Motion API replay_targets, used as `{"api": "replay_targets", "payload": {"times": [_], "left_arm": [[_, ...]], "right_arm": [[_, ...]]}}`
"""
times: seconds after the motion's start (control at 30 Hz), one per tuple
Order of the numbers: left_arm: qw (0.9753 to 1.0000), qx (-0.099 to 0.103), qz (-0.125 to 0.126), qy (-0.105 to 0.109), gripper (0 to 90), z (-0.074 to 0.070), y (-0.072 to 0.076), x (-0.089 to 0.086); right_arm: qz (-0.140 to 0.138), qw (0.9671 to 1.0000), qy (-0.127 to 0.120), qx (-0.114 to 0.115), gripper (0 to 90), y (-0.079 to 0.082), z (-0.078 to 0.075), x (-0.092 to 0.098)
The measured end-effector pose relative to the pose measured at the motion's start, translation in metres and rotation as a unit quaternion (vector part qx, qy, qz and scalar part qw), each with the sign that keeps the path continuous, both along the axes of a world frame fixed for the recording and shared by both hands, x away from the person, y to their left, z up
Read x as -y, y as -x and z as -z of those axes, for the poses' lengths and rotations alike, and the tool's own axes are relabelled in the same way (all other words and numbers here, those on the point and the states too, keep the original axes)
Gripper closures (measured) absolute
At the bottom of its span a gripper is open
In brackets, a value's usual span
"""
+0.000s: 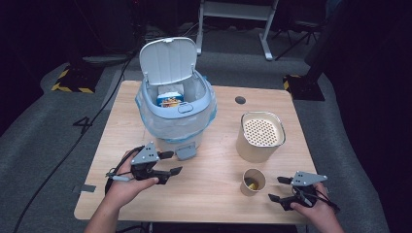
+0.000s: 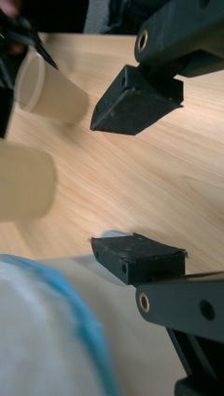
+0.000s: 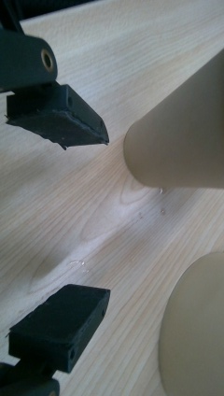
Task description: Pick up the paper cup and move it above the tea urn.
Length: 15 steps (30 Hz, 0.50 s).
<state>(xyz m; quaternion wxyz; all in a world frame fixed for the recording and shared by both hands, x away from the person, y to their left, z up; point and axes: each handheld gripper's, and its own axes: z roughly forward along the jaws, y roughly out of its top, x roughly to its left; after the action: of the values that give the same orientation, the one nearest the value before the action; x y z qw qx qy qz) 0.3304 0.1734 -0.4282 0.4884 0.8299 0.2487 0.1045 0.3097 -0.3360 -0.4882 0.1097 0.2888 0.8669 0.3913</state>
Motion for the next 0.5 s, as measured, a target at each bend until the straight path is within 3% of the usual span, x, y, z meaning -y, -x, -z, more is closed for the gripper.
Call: {"api": "replay_targets", "payload": {"times": [0.03, 0.1, 0.13, 0.23, 0.33, 0.5], "left_arm": [[1.0000, 0.000, 0.000, 0.000, 38.5, 0.000, 0.000, 0.000], [0.9998, -0.020, -0.007, -0.002, 38.7, 0.016, -0.005, -0.004], [0.9998, -0.020, -0.007, -0.002, 38.8, 0.016, -0.005, -0.004], [0.9988, -0.045, -0.017, 0.001, 38.8, 0.033, -0.009, -0.007], [0.9974, -0.063, -0.027, -0.023, 38.6, 0.049, -0.012, -0.008], [0.9953, -0.069, -0.044, -0.052, 36.6, 0.059, -0.014, -0.006]], "right_arm": [[0.000, 1.0000, 0.000, 0.000, 21.1, 0.000, 0.000, 0.000], [-0.006, 0.9999, -0.006, 0.006, 21.2, 0.003, -0.003, -0.003], [-0.008, 0.9999, -0.008, 0.007, 21.2, 0.003, -0.004, -0.003], [-0.011, 0.9998, -0.015, 0.009, 21.6, 0.004, -0.005, -0.005], [-0.015, 0.9997, -0.015, 0.008, 22.0, 0.005, -0.006, -0.008], [-0.017, 0.9997, -0.012, 0.014, 23.7, 0.009, -0.011, -0.016]]}}
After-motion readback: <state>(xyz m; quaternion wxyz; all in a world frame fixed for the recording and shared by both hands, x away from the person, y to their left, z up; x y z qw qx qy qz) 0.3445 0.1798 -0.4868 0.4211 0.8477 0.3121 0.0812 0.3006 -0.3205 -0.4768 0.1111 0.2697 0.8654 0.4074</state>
